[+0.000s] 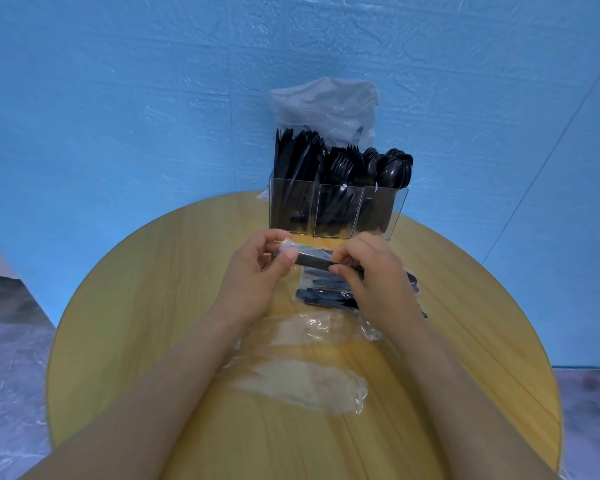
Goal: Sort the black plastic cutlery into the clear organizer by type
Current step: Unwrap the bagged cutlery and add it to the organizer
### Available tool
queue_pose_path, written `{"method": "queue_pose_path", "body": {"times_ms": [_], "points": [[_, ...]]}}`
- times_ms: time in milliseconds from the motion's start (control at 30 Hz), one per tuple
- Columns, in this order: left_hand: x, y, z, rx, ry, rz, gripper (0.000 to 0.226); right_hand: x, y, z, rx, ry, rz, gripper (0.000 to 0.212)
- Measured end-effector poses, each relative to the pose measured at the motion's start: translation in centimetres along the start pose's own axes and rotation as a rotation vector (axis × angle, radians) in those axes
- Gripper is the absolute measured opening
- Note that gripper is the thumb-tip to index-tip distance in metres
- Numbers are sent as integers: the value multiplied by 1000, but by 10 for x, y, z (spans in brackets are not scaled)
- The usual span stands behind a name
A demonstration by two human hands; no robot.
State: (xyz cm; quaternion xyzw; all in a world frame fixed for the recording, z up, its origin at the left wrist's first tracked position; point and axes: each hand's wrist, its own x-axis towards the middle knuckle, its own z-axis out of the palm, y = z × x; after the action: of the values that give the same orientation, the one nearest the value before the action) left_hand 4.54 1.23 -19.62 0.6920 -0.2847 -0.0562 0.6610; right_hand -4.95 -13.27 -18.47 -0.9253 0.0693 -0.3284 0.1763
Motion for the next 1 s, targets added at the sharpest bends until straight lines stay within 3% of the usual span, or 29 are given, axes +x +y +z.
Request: {"method": "queue_pose_path", "body": {"times_ms": [100,233,367,467,633,733,867,1000], "points": [[0,3,0,-188,16,-52,10,-2,-1,-4,12,-25,-24,13],[1,3,-1,-237,53,-79,7,-4,1,-6,-62,-150,-50,35],[-1,5,0,-269,40,-61,15,-3,4,-4,-116,-30,-99,23],[-2,7,0,-214,48,0,25,-4,5,-5,-124,23,-100,25],[0,1,-3,-23,172,164,9,-6,7,-8,-120,9,-42,24],[0,1,-4,115,248,234,21,-5,5,-9,-82,-27,-3,22],[1,1,-2,148,255,215,28,-5,2,-12,-33,-62,51,6],[5,-4,-5,116,407,174,20,-6,6,-12,-44,-43,81,9]]}}
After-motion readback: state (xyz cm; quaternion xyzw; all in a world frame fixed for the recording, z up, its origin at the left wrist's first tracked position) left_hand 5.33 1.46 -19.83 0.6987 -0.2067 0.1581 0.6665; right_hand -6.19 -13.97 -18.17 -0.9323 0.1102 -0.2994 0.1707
